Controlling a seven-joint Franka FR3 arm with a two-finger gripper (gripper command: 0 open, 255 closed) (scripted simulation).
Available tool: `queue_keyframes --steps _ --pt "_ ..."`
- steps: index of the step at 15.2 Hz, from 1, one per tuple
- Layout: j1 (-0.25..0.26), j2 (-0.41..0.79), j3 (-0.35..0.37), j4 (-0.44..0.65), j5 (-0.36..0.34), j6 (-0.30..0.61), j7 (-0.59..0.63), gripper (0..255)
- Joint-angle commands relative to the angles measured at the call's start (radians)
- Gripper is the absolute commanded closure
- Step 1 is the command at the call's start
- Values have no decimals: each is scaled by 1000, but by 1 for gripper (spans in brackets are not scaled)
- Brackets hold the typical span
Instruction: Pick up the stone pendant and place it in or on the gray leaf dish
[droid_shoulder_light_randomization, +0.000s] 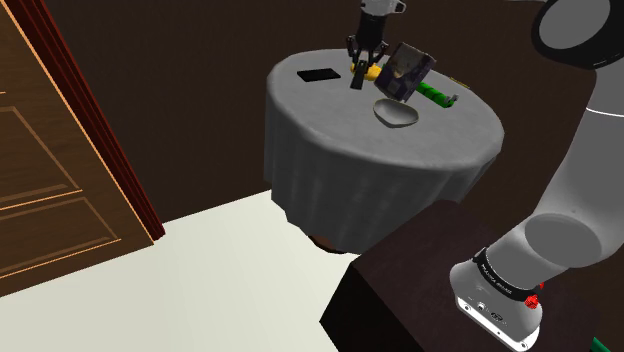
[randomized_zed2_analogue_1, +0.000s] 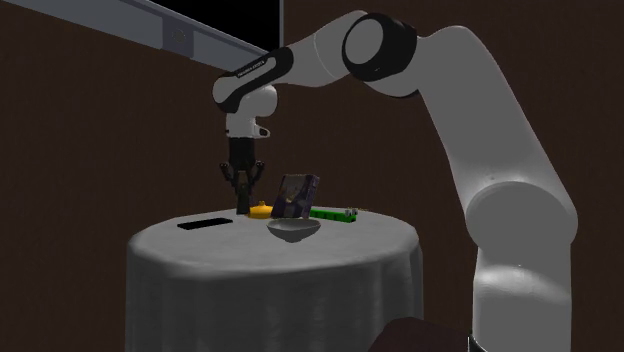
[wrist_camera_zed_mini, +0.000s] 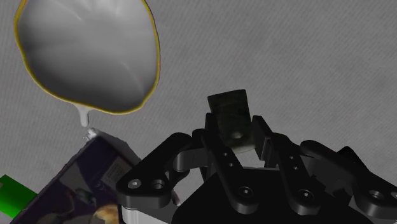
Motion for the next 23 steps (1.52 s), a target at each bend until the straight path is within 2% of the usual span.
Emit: queue_keyframes --steps 1,9,16,21,23 --pt "0 -1 0 23 0 -24 -2 255" --pt "1 12 0 146 1 -135 -6 255" --pt "-50 -277 -26 -224 8 -51 -79 255" --pt "-82 -450 -57 -411 5 -34 -140 255" --pt "-85 -465 -60 -440 4 -20 -145 255"
